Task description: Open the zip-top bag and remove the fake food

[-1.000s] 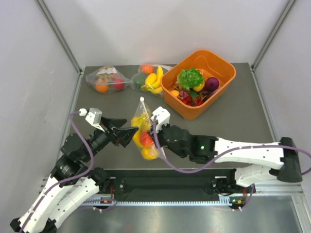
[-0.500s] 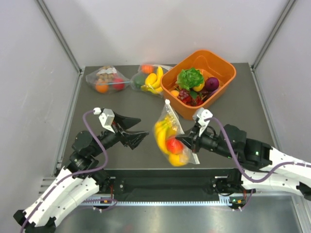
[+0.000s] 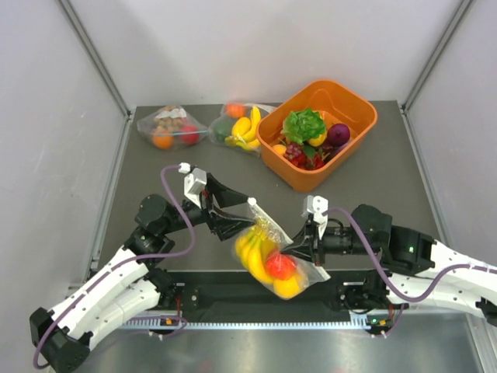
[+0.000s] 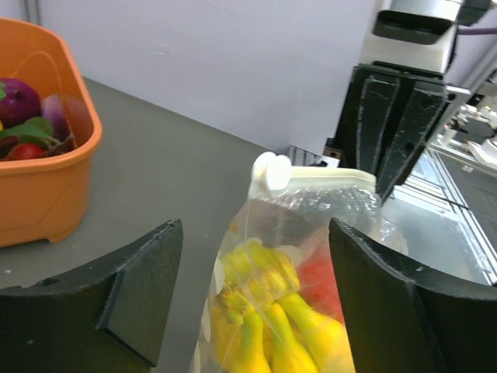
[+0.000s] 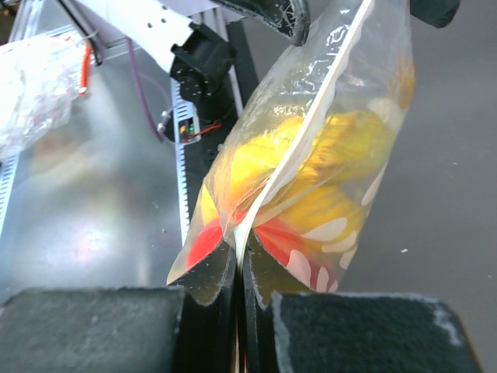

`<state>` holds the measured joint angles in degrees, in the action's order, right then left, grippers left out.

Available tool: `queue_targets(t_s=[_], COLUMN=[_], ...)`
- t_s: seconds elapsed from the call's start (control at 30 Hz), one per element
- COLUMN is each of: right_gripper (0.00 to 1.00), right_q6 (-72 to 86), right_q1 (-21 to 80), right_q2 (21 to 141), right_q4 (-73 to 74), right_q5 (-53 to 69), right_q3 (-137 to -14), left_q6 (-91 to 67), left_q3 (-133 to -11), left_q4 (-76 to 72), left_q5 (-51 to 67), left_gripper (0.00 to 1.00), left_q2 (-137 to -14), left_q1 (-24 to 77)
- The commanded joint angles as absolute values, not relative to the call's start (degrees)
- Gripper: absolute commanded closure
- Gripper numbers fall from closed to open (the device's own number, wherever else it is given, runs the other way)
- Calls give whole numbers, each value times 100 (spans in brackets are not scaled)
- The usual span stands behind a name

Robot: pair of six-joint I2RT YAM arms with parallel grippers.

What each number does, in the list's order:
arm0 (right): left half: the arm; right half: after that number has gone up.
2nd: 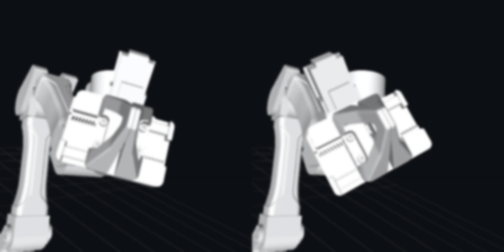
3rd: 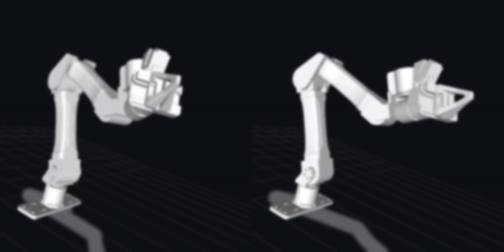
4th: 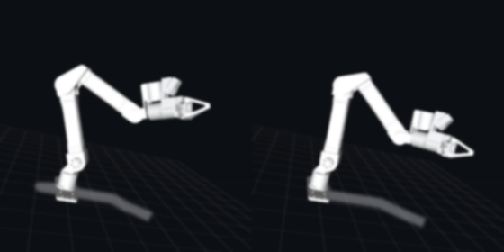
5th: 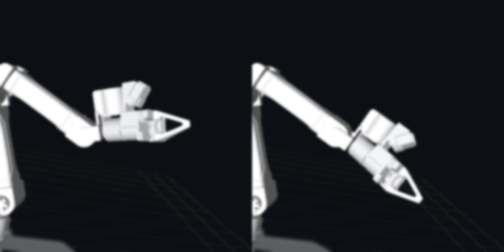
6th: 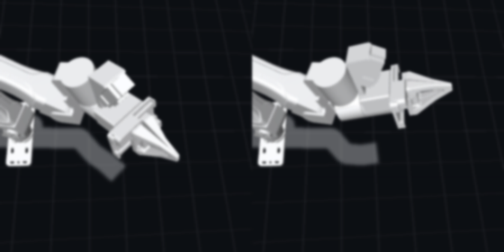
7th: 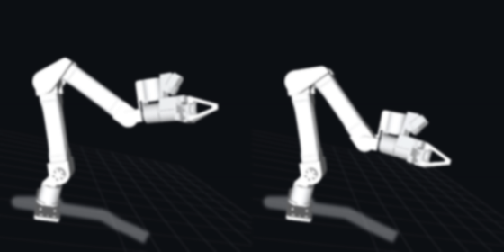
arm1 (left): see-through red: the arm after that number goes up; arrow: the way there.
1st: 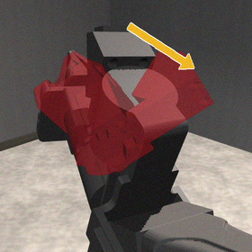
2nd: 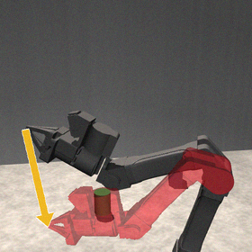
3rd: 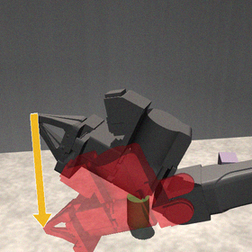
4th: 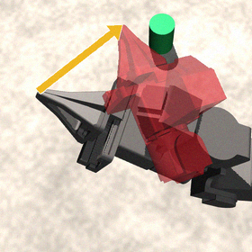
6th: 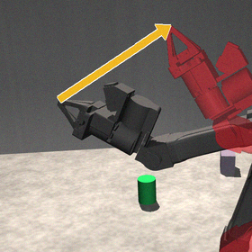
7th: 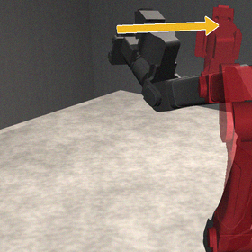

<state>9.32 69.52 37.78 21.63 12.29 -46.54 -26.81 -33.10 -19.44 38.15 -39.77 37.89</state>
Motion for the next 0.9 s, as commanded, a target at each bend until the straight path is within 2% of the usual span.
queue_targets(t_s=[0.0,0.03,0.07,0.13,0.2,0.23,0.27,0.33,0.37,0.4,0.47,0.5,0.6,0.87], right_gripper=[100,100,100,100,100,100,100,93,83,56,36,31,24,23], right_q6=[853,853,853,861,852,853,896,914,931,949,888,870,686,141], right_q1=[6812,6777,6724,6636,6496,6434,6320,6197,6101,6056,5960,5942,5915,5845], right_q2=[3858,3902,3946,4034,4043,4034,4025,3990,3982,3981,3981,3999,4052,4508], right_q4=[1424,1398,1371,1345,1327,1327,1327,1397,1415,1441,1433,1407,1450,1178], right_q5=[1819,1845,1872,1890,1837,1793,1715,1337,1049,942,862,818,713,1098], right_q3=[-4711,-4720,-4737,-4746,-4737,-4720,-4702,-4685,-4667,-4658,-4658,-4684,-4921,-5642], left_q6=[-2786,-2856,-2883,-2909,-2840,-2778,-2716,-2532,-2540,-2549,-2322,-2129,-1611,-406], left_q3=[-3358,-3357,-3331,-3322,-3296,-3296,-3322,-3340,-3366,-3392,-3768,-3892,-4507,-5414], left_q4=[-2549,-2584,-2593,-2567,-2444,-2226,-2058,-1794,-1680,-1661,-902,-696,267,1195], left_q5=[4349,4420,4491,4702,4790,4825,4808,4607,4501,4404,4263,4237,4324,5686], left_gripper=[21,26,44,65,92,99,100,100,100,100,100,100,100,100], left_q2=[-4025,-4043,-4086,-4113,-4113,-4096,-4070,-4017,-3964,-3955,-3964,-3999,-4271,-5562], left_q1=[3806,3806,3806,3806,3806,3806,3806,3806,3806,3806,3806,3806,3806,3806])
